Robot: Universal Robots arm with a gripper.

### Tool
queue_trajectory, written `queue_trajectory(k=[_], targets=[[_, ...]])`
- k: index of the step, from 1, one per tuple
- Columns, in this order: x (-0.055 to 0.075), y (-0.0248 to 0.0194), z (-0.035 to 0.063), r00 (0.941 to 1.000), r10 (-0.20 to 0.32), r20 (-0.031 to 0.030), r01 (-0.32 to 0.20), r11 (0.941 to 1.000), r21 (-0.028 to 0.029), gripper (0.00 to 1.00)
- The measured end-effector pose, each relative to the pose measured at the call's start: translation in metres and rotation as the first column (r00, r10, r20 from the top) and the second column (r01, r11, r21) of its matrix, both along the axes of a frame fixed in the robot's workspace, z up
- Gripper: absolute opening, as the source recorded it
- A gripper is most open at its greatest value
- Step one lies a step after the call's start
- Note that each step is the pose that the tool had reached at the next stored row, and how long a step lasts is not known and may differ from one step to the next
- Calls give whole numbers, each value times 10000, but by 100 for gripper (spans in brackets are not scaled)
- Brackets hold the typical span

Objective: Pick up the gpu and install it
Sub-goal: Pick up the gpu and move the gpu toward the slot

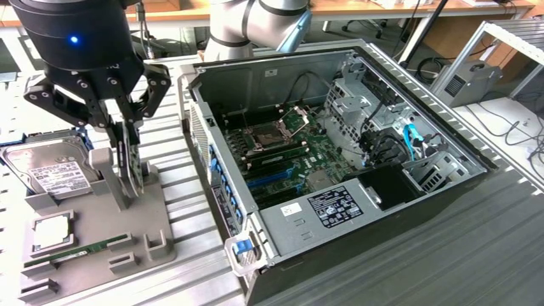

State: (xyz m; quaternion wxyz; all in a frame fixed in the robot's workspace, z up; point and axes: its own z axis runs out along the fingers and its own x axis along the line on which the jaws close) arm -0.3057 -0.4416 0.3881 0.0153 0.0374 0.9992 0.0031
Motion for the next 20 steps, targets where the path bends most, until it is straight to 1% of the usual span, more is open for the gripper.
queue_trajectory(k=[20], targets=[[0,0,81,10000,0,0,0,10000,0,27]])
